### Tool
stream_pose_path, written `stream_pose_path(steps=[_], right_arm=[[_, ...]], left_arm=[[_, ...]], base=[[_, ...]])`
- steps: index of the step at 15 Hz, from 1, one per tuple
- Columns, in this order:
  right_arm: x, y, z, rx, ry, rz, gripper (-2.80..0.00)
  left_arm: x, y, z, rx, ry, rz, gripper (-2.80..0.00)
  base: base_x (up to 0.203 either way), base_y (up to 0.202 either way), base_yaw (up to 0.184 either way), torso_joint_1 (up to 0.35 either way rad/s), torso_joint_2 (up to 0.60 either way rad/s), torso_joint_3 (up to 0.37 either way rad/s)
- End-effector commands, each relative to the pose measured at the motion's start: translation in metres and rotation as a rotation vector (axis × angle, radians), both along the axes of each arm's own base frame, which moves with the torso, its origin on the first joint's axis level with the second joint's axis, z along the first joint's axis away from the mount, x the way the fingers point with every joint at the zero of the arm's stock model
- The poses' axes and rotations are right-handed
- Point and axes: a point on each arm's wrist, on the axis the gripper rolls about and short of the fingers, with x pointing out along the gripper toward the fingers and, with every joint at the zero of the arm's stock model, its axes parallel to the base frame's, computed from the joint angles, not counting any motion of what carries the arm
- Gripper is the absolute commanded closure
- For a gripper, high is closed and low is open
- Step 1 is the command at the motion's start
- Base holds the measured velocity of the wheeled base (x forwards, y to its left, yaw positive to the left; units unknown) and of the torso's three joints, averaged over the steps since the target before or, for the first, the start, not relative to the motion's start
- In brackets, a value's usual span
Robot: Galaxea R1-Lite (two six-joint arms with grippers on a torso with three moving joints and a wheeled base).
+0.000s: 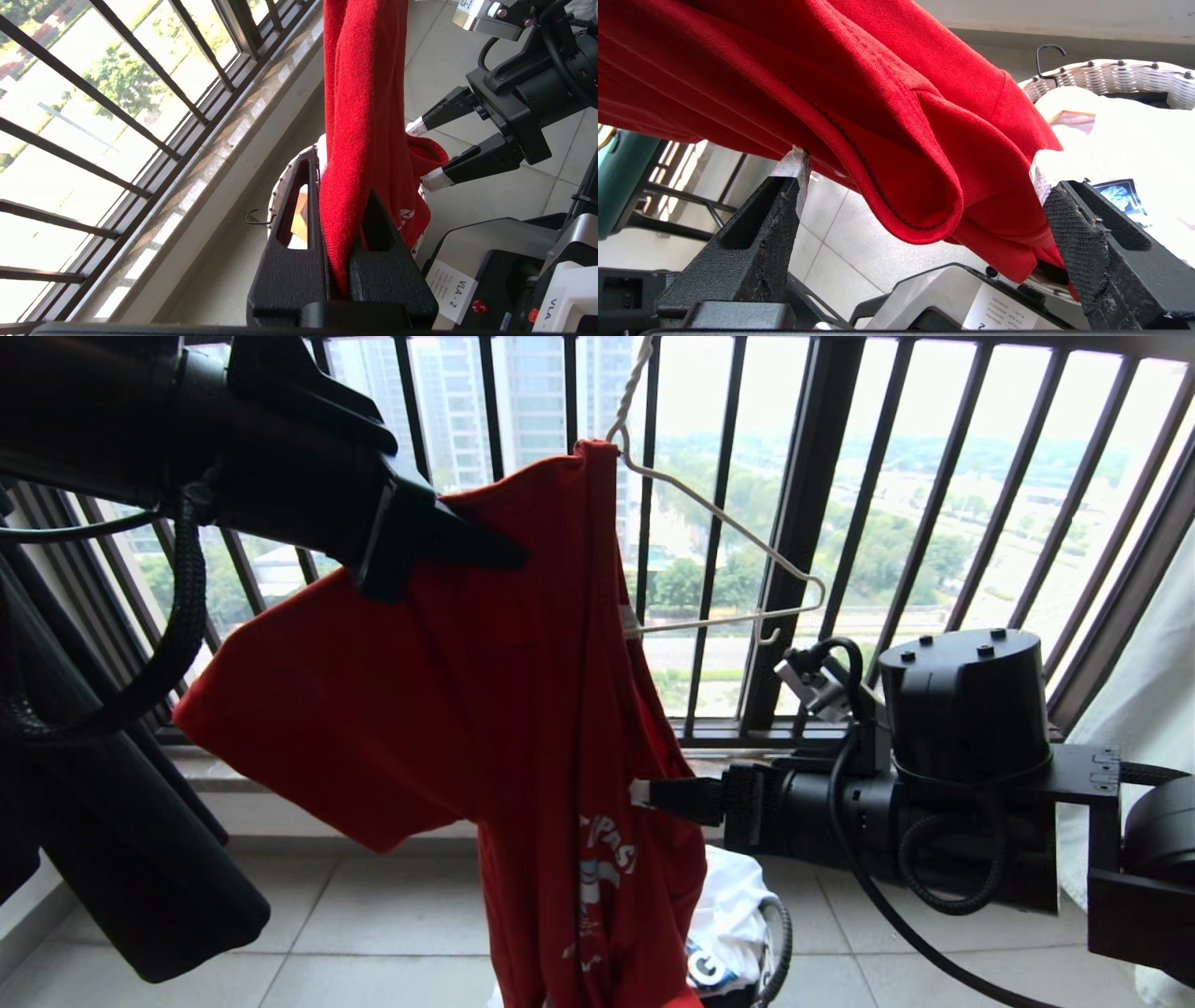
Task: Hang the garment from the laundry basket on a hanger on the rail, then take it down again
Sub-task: Hang the clothes on the clothes rack
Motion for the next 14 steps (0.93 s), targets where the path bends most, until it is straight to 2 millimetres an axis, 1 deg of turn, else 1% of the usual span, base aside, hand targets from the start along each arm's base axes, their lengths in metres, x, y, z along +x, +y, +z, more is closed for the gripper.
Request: stream_pose_path(steps=[1, 6, 8, 11, 14], right_arm=[[-0.003, -0.011, 0.005, 0.014, -0.013, -0.024, -2.80], [-0.001, -0.015, 0.008, 0.017, -0.024, -0.039, -2.80], [0.004, -0.022, 0.010, 0.023, -0.031, -0.067, -2.80], [0.001, -0.026, 0.015, 0.034, -0.047, -0.069, -2.80], [0.005, -0.026, 0.013, 0.029, -0.040, -0.077, -2.80]], left_arm=[[-0.001, 0.003, 0.001, 0.001, -0.004, 0.005, 0.00], [-0.003, 0.004, 0.002, -0.002, -0.009, 0.007, 0.00], [-0.004, 0.005, 0.003, -0.003, -0.012, 0.008, 0.00], [-0.002, 0.007, 0.003, -0.003, -0.012, 0.019, 0.00], [-0.004, 0.008, 0.005, -0.006, -0.019, 0.018, 0.00]], base=[[0.000, 0.000, 0.000, 0.000, 0.00, 0.000], [0.000, 0.000, 0.000, 0.000, 0.00, 0.000], [0.000, 0.000, 0.000, 0.000, 0.00, 0.000], [0.000, 0.000, 0.000, 0.000, 0.00, 0.000], [0.000, 0.000, 0.000, 0.000, 0.00, 0.000]])
